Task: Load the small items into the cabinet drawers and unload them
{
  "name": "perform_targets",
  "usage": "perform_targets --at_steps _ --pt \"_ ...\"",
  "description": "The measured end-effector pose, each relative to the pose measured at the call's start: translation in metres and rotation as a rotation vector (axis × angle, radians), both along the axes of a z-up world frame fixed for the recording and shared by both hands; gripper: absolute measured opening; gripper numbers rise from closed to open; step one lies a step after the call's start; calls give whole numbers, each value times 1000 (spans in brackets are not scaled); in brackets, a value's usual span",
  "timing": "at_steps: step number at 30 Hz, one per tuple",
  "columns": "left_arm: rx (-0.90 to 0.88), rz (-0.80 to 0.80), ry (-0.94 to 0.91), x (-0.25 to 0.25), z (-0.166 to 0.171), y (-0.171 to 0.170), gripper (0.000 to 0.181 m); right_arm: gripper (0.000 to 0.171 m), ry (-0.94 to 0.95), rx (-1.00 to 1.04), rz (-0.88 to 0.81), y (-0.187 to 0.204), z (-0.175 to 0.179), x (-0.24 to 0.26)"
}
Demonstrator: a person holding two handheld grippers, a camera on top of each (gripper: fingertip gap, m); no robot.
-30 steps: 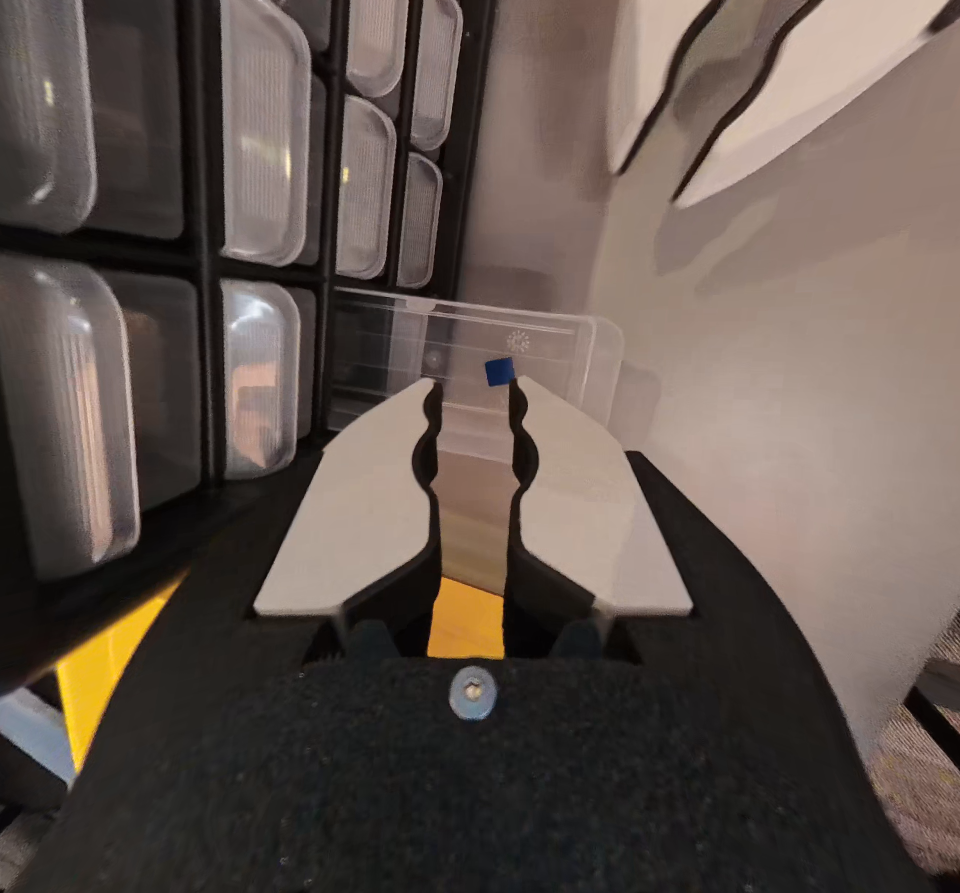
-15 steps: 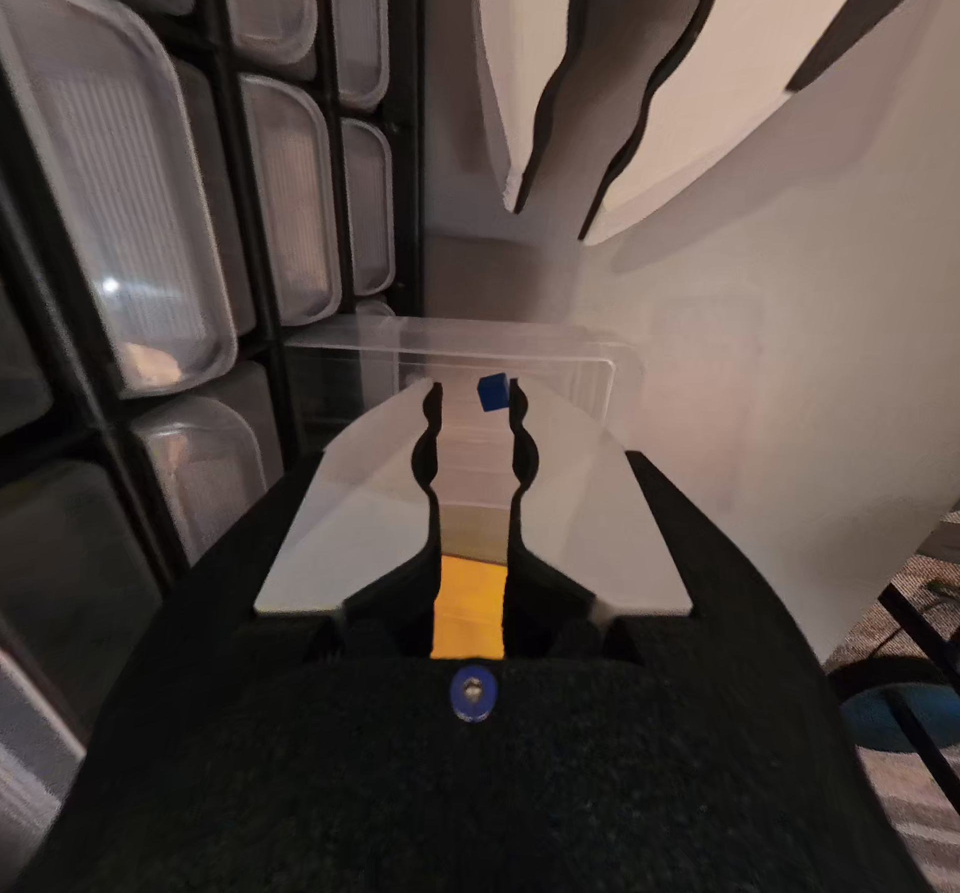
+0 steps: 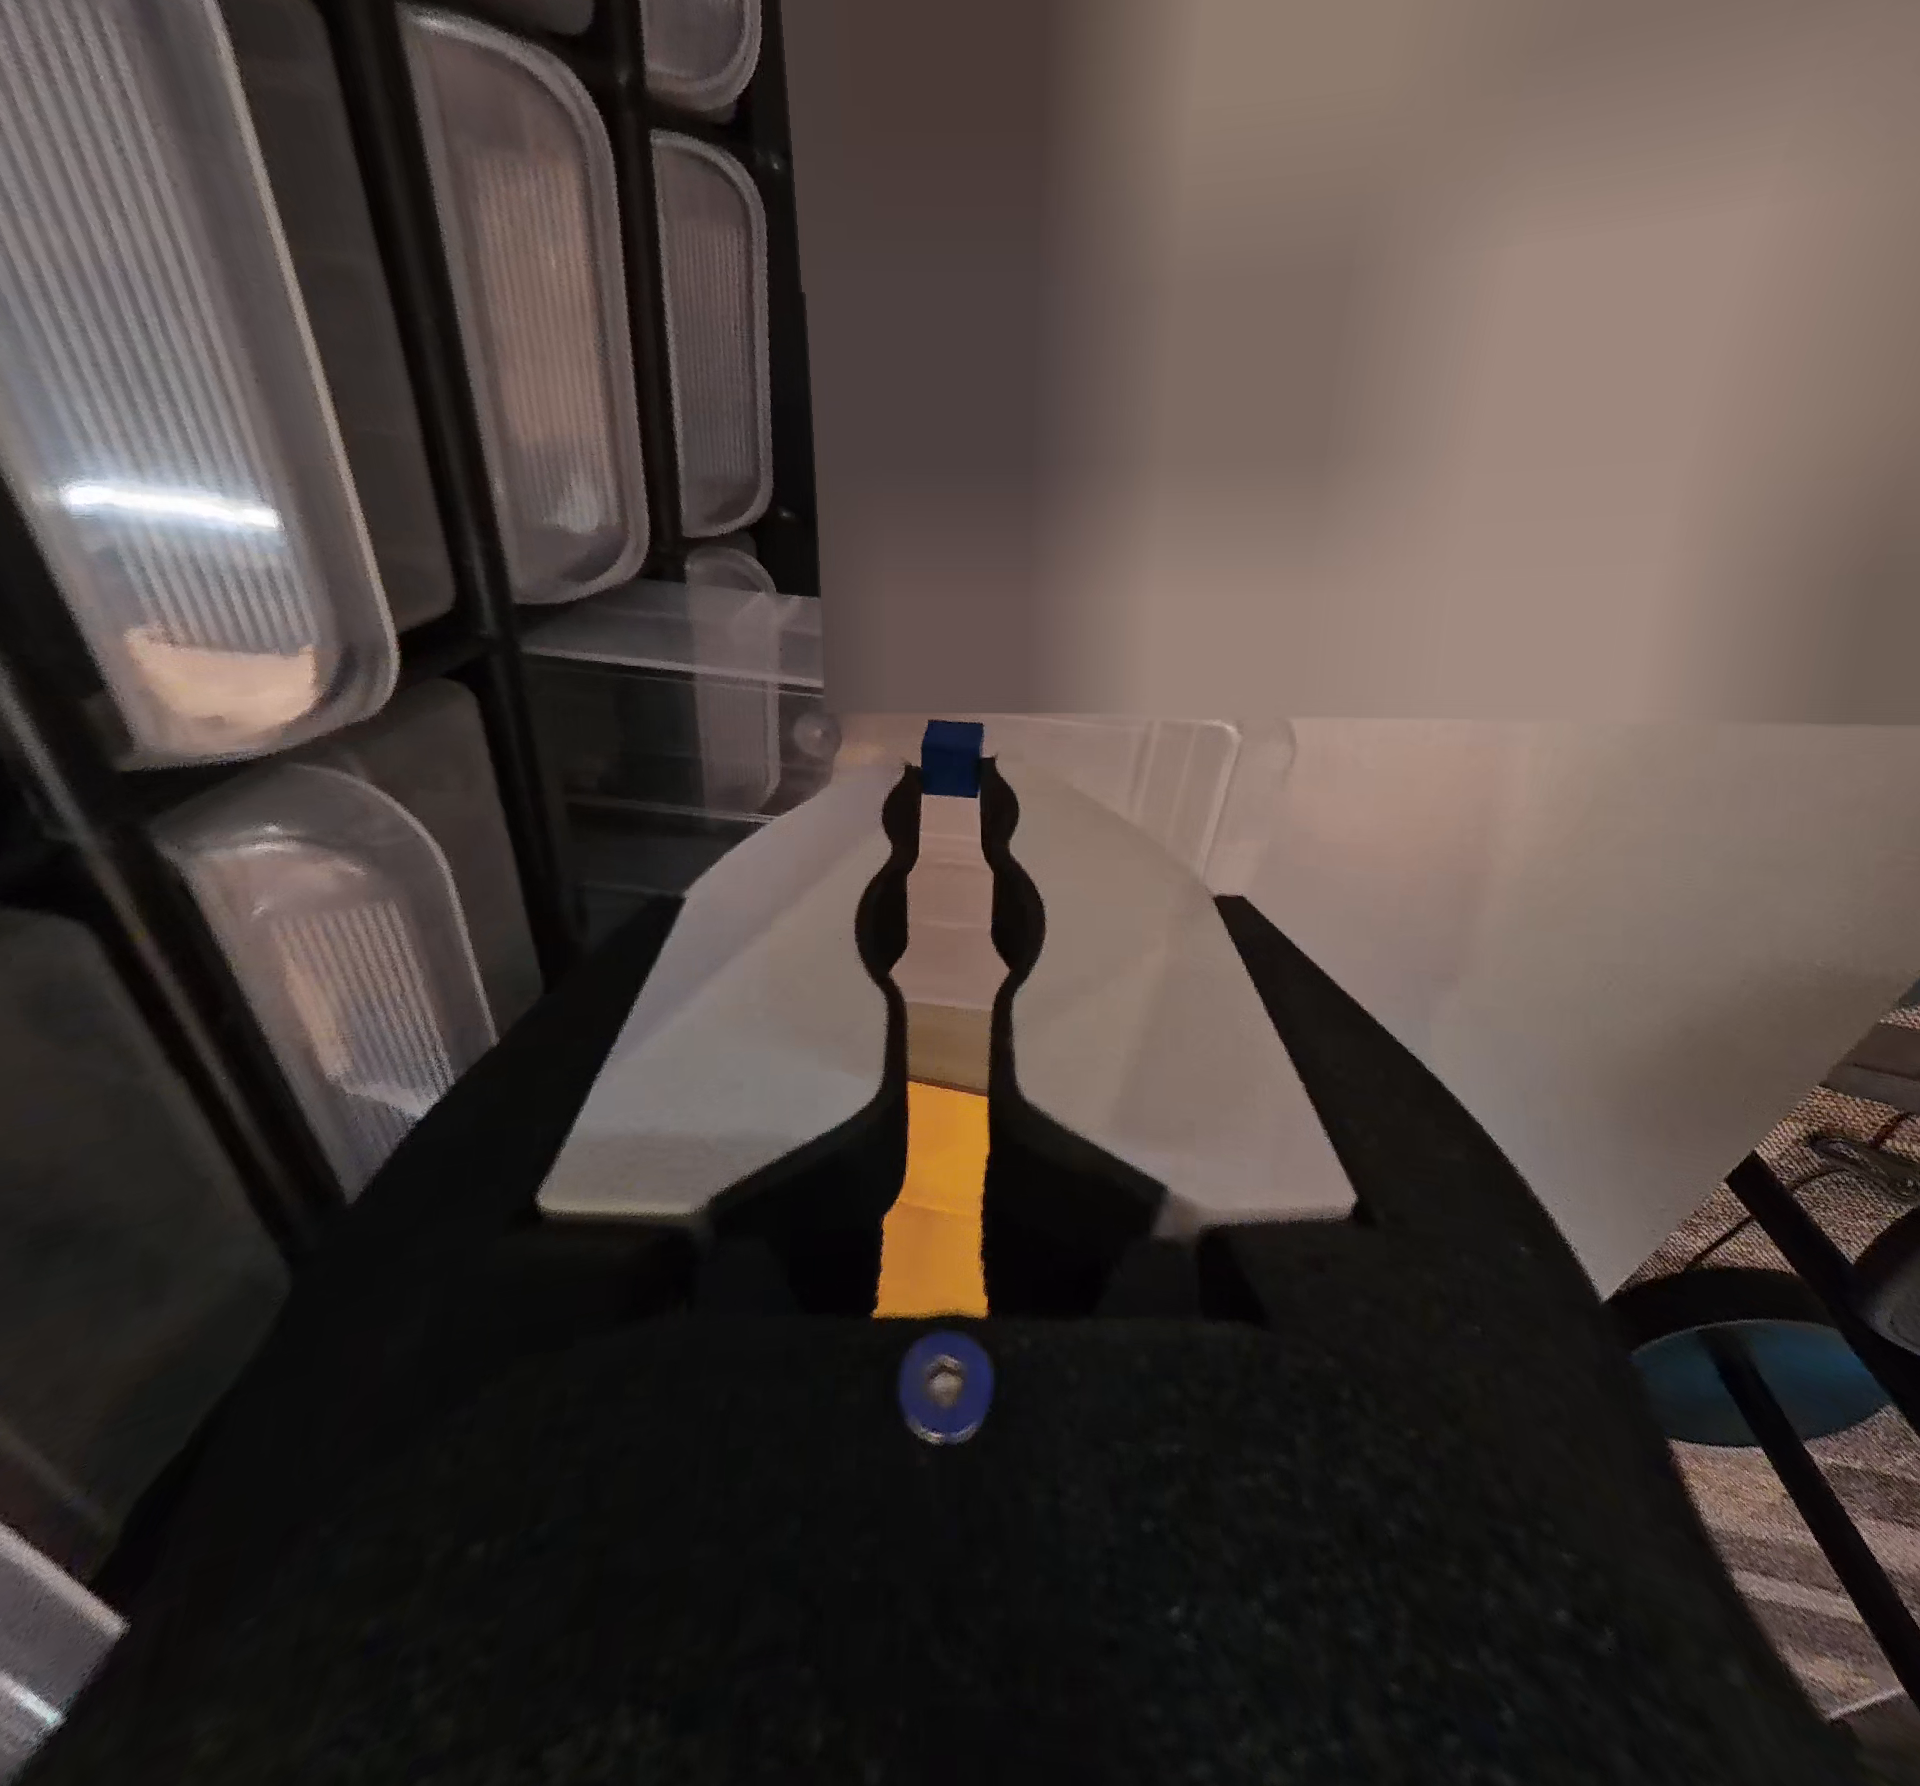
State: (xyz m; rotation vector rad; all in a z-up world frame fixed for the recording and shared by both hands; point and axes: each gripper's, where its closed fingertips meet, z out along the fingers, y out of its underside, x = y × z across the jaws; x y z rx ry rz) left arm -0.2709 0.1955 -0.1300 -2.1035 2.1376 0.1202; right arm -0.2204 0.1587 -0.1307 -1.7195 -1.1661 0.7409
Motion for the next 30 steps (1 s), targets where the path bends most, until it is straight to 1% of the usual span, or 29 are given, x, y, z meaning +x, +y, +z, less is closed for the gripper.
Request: perform_targets --at_steps 4,7,10,12,15,17,20,21,24,27,28,30 --pt "12 -24 -22 -1 3 -1 10 20 25 -5 1 0 4 2" --pt "37 -38 -89 -1 10 -2 10 20 51 -5 -4 2 10 5" --pt "75 -36 -239 5 21 -4 10 20 103 -37 -4 1 20 9" --pt "124 -32 -378 12 33 -5 10 20 166 -84 12 -5 33 10" --pt "184 -39 -667 30 59 -12 10 20 290 -214 43 -16 52 11" --pt "201 -61 -856 43 78 -23 10 20 416 -343 66 -20 66 13" --pt "208 -103 -1038 57 95 -42 10 21 638 -605 139 -27 87 16" --pt "207 -110 -1079 61 100 -47 10 25 701 -685 170 -30 92 18" --pt "183 -130 -1170 70 109 -61 10 26 845 -844 234 -39 103 23" --pt "164 -163 -1183 78 107 -73 10 25 949 -940 293 -46 112 27" --pt "176 -169 -1180 80 106 -75 10 23 977 -963 305 -47 114 28" --pt "157 -182 -1181 84 105 -81 10 23 964 -984 305 -51 109 28"
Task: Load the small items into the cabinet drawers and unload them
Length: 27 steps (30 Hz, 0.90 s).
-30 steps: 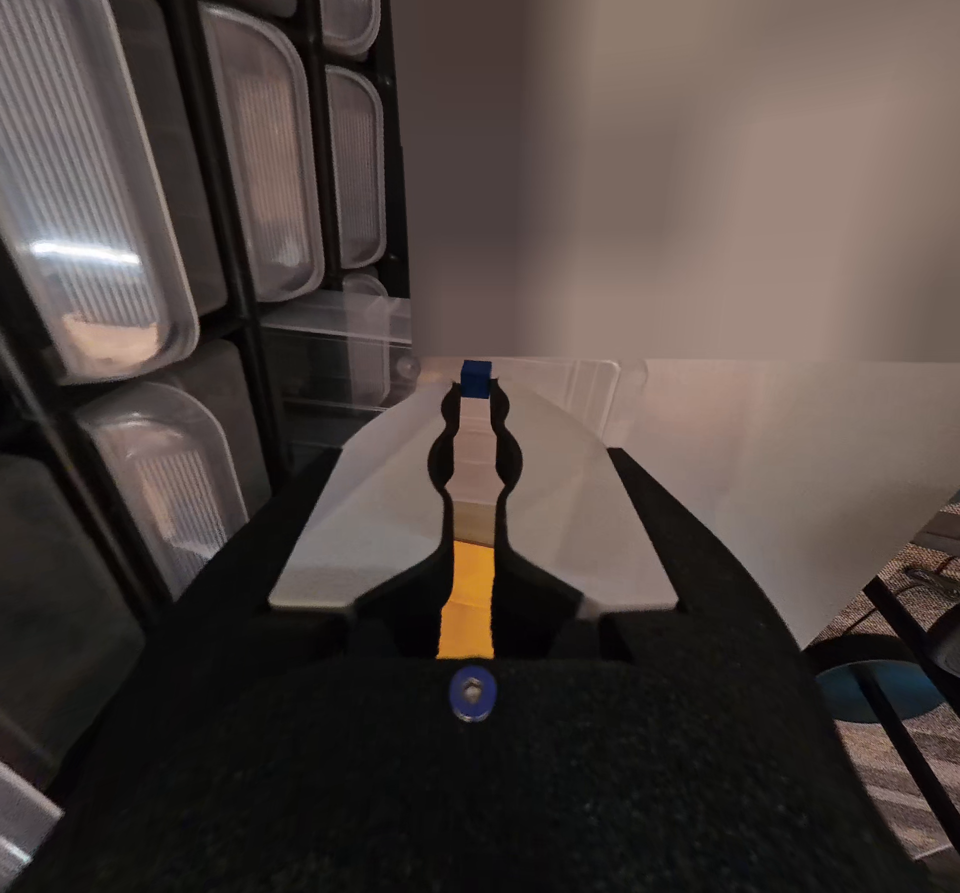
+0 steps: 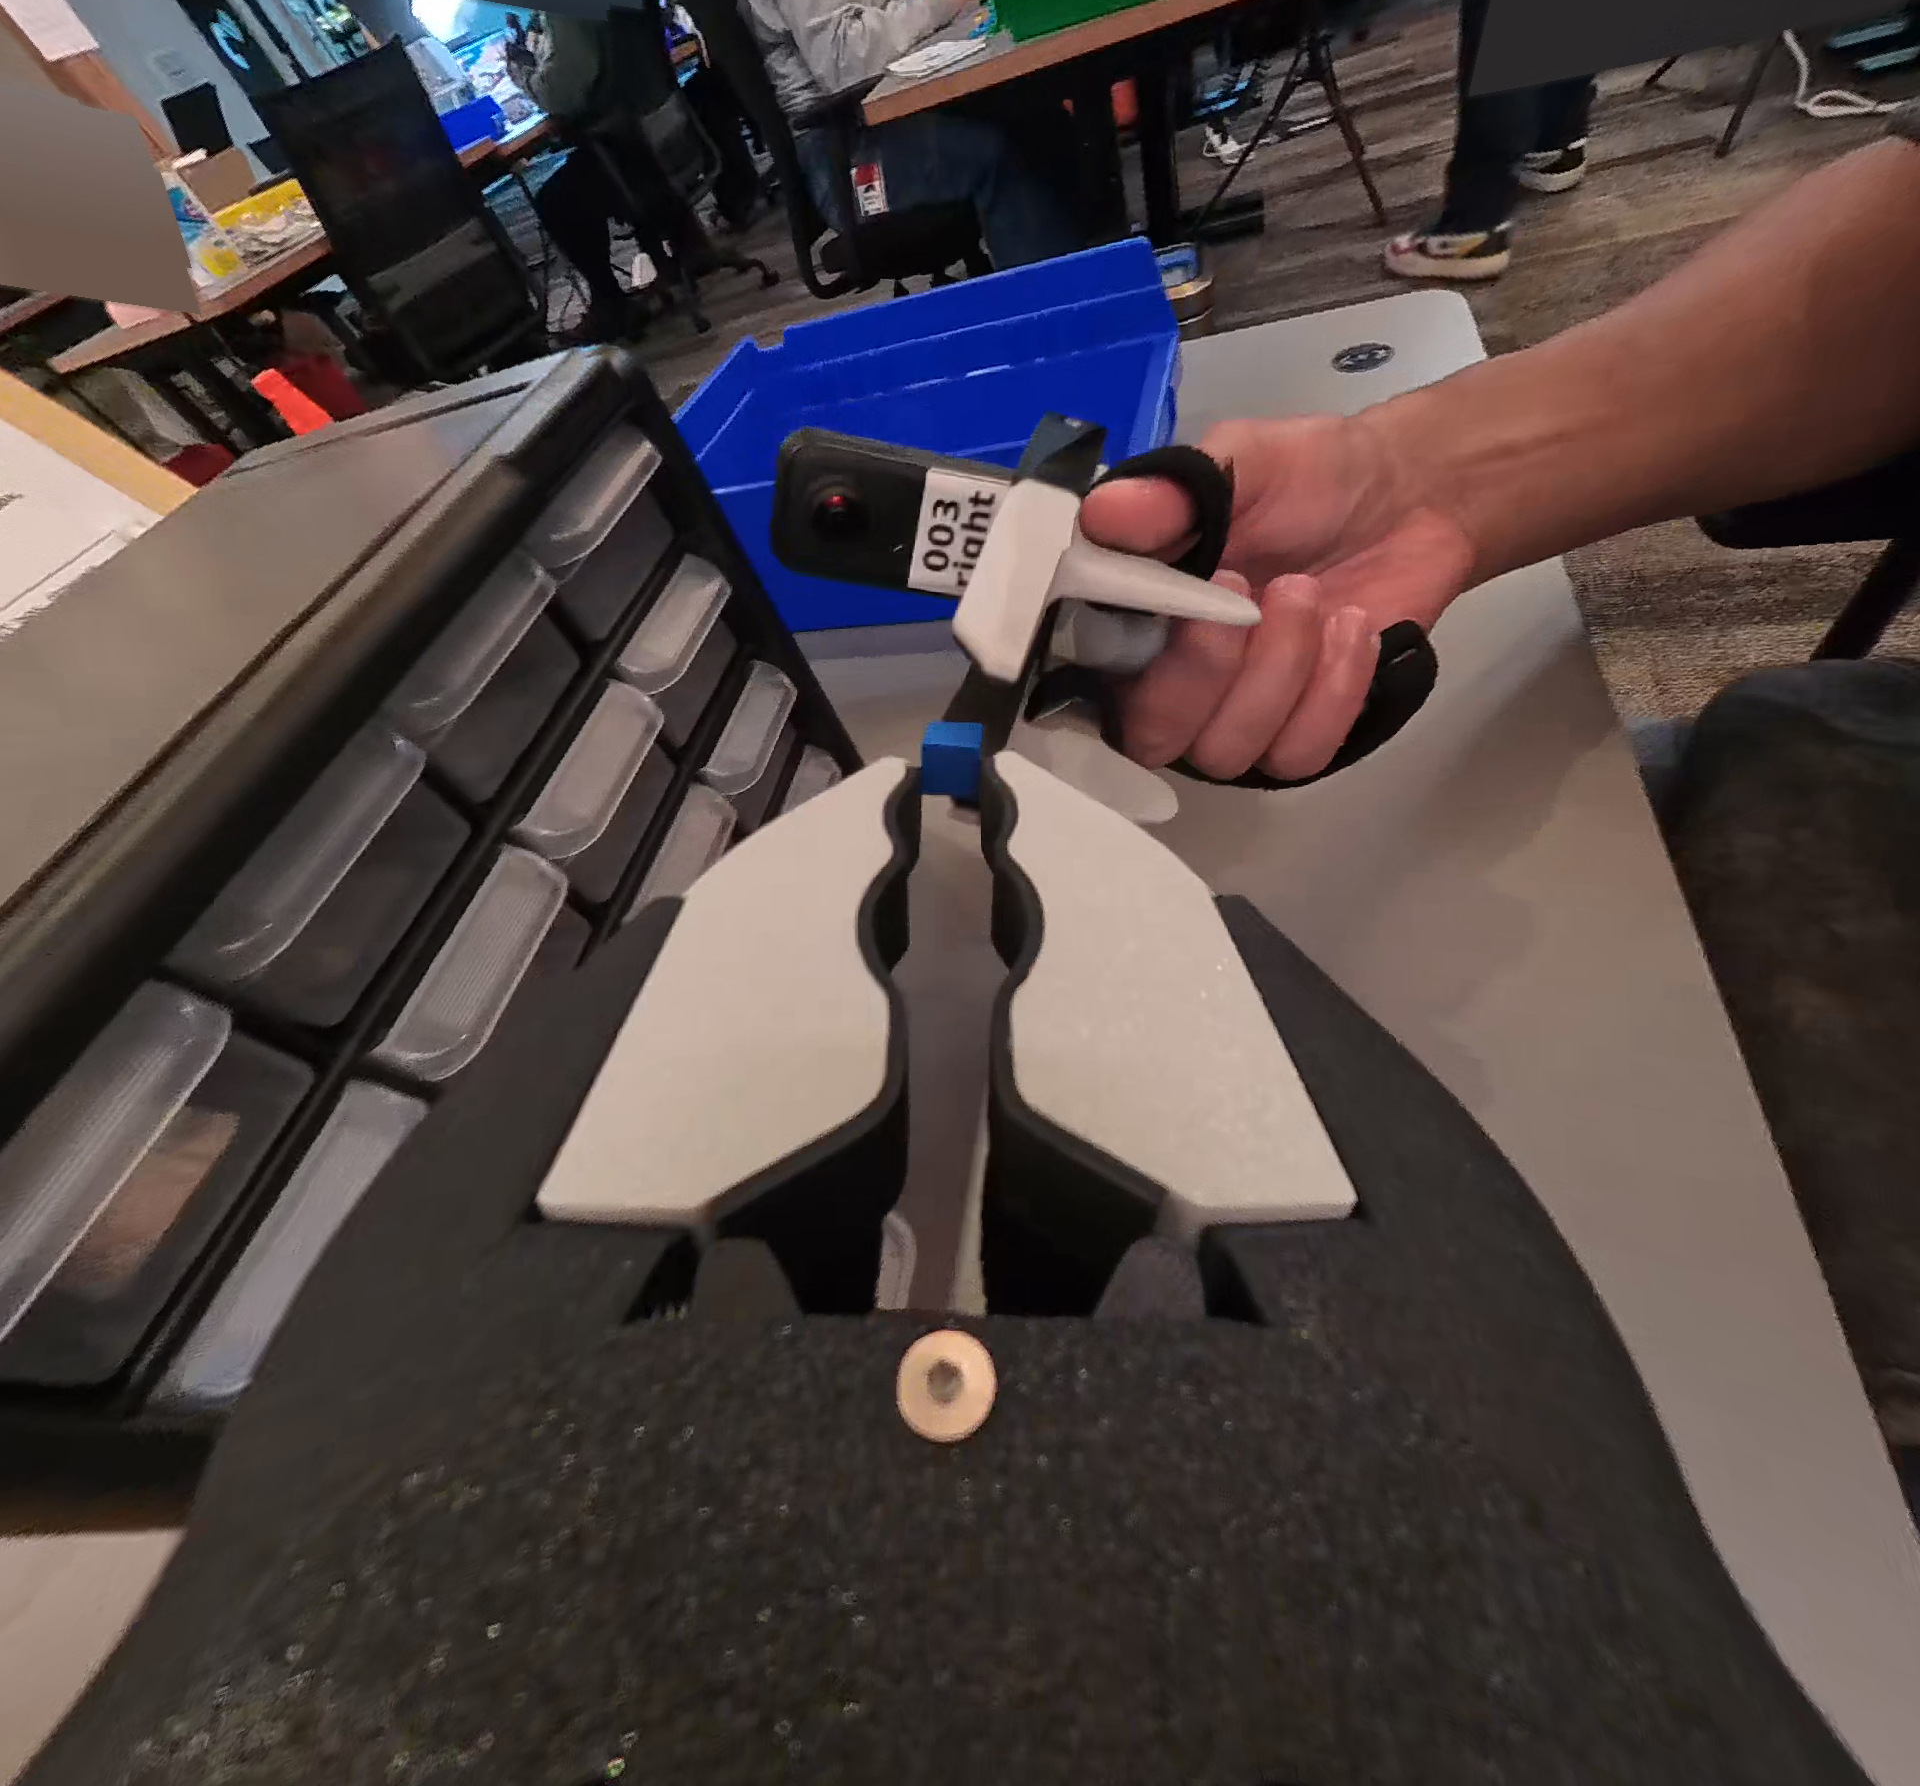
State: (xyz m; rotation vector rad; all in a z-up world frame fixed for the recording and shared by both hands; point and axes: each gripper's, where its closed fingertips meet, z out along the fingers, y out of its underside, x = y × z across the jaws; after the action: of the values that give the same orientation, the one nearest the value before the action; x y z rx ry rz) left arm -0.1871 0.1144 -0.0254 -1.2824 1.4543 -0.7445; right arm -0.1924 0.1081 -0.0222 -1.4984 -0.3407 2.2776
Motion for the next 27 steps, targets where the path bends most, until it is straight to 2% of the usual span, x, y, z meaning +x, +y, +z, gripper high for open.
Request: perform_targets --at_steps 3,6,12,15,18,21,23,25,27 --pt "1 -13 14 6 -2 -6 10 22 0 -18 -12 -1 -4 2" --pt "26 -7 45 10 -5 -10 10 11 17 -26 -23 -1 -3 8" --pt "-2 37 58 11 -6 -14 10 10 -37 -1 -41 -4 -5 11" --pt "-107 117 -10 1 -3 -16 25 10 -96 41 -62 -8 -5 13" --pt "-290 189 -138 -16 -12 -28 29 10 -223 208 -134 -15 13 24" --pt "-403 269 -180 -34 -34 -41 29 10 -393 402 -276 -13 49 64" --pt "-433 301 -157 -42 -47 -50 29 10 -600 504 -458 4 66 119" --pt "-417 352 -137 -49 -52 -54 29 10 -939 556 -670 31 59 195" --pt "-413 368 -139 -52 -50 -59 29 10 -1288 502 -710 51 25 265"
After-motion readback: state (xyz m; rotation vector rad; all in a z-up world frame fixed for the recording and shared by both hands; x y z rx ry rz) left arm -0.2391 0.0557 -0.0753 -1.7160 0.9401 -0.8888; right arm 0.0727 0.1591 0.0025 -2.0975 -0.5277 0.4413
